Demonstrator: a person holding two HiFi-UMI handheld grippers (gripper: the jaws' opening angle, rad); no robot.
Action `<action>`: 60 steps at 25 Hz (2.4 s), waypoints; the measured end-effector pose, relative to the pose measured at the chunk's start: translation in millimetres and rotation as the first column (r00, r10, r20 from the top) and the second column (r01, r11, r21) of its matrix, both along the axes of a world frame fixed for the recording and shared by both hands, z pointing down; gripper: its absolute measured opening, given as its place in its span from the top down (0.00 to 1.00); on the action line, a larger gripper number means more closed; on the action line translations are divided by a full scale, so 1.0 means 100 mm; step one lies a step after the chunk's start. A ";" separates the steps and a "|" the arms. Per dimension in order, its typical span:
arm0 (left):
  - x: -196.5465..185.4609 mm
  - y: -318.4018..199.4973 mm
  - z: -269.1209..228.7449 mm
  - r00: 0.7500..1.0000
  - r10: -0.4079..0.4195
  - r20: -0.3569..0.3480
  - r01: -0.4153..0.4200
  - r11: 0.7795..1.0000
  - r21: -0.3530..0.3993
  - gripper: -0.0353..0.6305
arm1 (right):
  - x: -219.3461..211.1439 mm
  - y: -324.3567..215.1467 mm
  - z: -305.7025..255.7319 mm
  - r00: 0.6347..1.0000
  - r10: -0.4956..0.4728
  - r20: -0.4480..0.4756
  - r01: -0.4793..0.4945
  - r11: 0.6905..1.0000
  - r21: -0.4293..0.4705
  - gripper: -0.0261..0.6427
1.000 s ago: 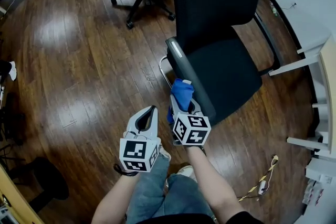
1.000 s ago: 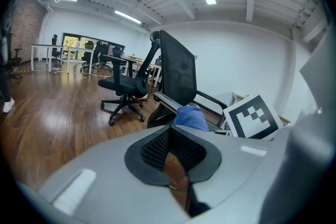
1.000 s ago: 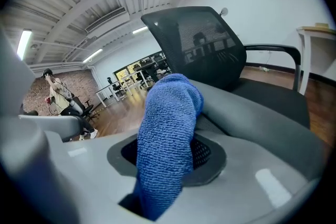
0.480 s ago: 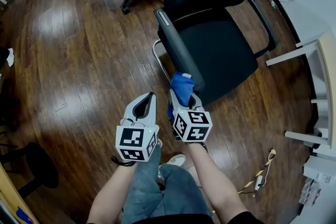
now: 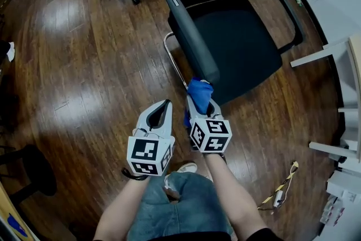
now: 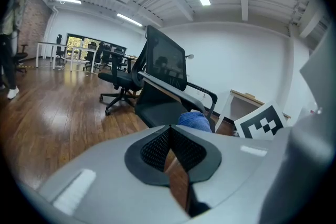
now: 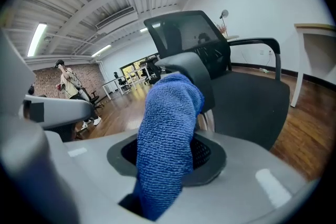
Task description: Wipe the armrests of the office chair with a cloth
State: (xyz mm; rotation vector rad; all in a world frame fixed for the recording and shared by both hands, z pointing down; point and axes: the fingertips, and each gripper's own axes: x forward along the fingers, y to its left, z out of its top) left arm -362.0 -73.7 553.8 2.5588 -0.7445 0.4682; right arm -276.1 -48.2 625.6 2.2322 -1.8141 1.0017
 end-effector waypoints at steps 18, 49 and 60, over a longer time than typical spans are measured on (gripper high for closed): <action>0.38 0.03 0.68 0.995 0.087 0.044 -0.089 0.995 0.037 0.94 | 0.08 0.05 0.96 1.000 -0.005 0.020 0.006 0.999 -0.036 0.75; 1.00 1.60 -2.69 0.958 0.225 -0.180 -0.172 0.947 0.270 0.94 | 0.54 1.62 -3.52 0.918 0.159 -0.362 -0.023 0.935 0.353 0.75; 1.19 1.91 -2.81 0.943 0.284 -0.176 -0.229 0.933 0.279 0.94 | 0.70 2.00 -3.58 0.914 0.221 -0.339 -0.082 0.921 0.381 0.75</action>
